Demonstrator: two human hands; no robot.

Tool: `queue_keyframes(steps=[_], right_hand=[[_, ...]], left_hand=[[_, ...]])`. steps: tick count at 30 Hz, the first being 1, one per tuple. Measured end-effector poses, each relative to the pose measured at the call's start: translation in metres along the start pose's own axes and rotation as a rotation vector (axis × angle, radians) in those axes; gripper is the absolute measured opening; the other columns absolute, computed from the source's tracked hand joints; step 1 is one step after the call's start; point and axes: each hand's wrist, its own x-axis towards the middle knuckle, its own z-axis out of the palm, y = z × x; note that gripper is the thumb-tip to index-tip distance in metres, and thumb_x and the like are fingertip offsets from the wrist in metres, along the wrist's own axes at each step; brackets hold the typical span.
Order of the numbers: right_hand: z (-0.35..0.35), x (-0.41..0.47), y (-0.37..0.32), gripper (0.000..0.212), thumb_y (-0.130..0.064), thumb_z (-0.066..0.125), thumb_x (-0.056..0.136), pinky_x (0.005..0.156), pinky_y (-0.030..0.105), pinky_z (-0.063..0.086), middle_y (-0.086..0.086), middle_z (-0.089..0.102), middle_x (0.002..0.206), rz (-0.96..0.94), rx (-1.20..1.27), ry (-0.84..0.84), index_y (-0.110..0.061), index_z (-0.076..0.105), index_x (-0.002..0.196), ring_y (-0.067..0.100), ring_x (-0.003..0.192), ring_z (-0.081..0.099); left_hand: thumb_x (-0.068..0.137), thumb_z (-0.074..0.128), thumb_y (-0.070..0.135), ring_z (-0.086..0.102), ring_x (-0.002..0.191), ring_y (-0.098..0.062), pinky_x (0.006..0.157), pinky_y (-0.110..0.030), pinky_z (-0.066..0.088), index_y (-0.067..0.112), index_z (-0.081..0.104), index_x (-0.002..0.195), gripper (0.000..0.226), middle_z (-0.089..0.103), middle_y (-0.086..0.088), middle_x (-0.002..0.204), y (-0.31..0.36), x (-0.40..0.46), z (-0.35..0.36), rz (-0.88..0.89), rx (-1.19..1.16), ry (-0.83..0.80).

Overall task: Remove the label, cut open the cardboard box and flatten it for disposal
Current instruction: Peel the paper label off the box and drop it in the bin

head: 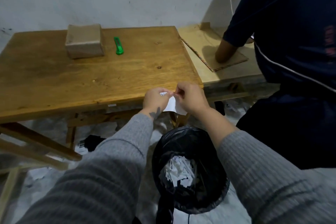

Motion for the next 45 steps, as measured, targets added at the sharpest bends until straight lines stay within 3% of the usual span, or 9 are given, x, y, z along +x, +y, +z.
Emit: queue_keyframes(steps=[4,10,15,20,23,31,35,39,45], right_hand=[[-0.009,-0.016,0.003,0.009,-0.008,0.062,0.082,0.067,0.026,0.041,-0.003,0.060,0.076,-0.063,0.010,0.059,-0.012,0.059,0.074,0.015,0.073,0.054],[-0.029,-0.029,0.031,0.005,-0.018,0.065,0.087,0.067,0.016,0.043,-0.010,0.062,0.078,0.228,0.331,0.142,-0.017,0.067,0.082,0.002,0.075,0.056],[-0.029,-0.026,0.026,0.003,-0.018,0.070,0.083,0.070,0.014,0.044,-0.009,0.066,0.081,0.304,0.464,0.032,-0.016,0.072,0.083,0.000,0.081,0.058],[-0.013,-0.019,0.035,0.005,-0.019,0.074,0.080,0.077,0.023,0.049,-0.005,0.069,0.081,0.411,0.475,0.110,-0.014,0.073,0.080,0.007,0.083,0.062],[-0.004,-0.018,0.039,0.007,-0.020,0.074,0.079,0.065,0.018,0.046,-0.002,0.069,0.081,0.452,0.471,0.116,-0.014,0.073,0.080,0.008,0.076,0.061],[0.001,-0.017,0.045,0.020,-0.019,0.067,0.084,0.071,0.028,0.050,0.002,0.066,0.097,0.529,0.676,0.068,-0.025,0.065,0.103,0.015,0.090,0.061],[0.002,-0.019,0.049,0.016,-0.019,0.073,0.080,0.084,0.039,0.056,0.006,0.070,0.097,0.557,0.728,-0.039,-0.019,0.068,0.096,0.021,0.093,0.067],[-0.001,-0.021,0.055,0.007,-0.014,0.074,0.079,0.077,0.033,0.055,0.005,0.070,0.085,0.560,0.607,0.023,-0.017,0.069,0.083,0.020,0.085,0.068],[-0.007,-0.023,0.062,0.018,-0.012,0.073,0.079,0.081,0.034,0.054,0.000,0.070,0.091,0.472,0.563,0.003,-0.016,0.070,0.096,0.018,0.091,0.066]], left_hand=[[0.094,0.059,0.022,0.055,0.092,-0.015,0.083,-0.029,0.046,0.018,0.069,0.092,0.011,0.067,0.000,0.110,-0.011,0.004,-0.001,-0.140,-0.117,0.123],[0.094,0.059,0.026,0.056,0.104,-0.017,0.087,-0.030,0.043,0.017,0.064,0.093,0.011,0.061,0.004,0.104,-0.022,0.007,-0.014,-0.094,-0.181,0.216],[0.091,0.064,0.029,0.059,0.092,-0.013,0.073,-0.025,0.044,0.014,0.070,0.098,0.018,0.068,0.000,0.104,-0.011,-0.003,0.010,-0.063,-0.212,0.051],[0.090,0.062,0.038,0.064,0.101,-0.018,0.091,-0.037,0.052,0.017,0.070,0.102,0.026,0.070,-0.002,0.108,-0.003,-0.009,0.021,-0.106,-0.347,-0.180],[0.083,0.073,0.026,0.067,0.097,-0.019,0.085,-0.037,0.056,0.020,0.067,0.101,0.020,0.070,-0.005,0.106,-0.006,-0.010,0.025,-0.095,-0.393,-0.282],[0.082,0.074,0.014,0.065,0.082,-0.008,0.059,-0.015,0.047,0.024,0.067,0.093,0.017,0.070,0.002,0.096,-0.001,-0.007,0.032,-0.084,-0.410,-0.202],[0.081,0.075,0.013,0.066,0.083,-0.013,0.061,-0.019,0.048,0.027,0.066,0.085,0.017,0.071,0.000,0.095,0.001,-0.008,0.036,-0.082,-0.420,-0.185],[0.082,0.074,0.017,0.065,0.081,-0.011,0.066,-0.019,0.048,0.025,0.066,0.082,0.011,0.070,0.004,0.085,0.003,-0.009,0.036,-0.007,-0.333,-0.263],[0.083,0.074,0.023,0.063,0.077,-0.009,0.070,-0.021,0.046,0.029,0.067,0.076,0.012,0.066,0.010,0.072,0.005,-0.006,0.035,0.168,-0.122,-0.250]])
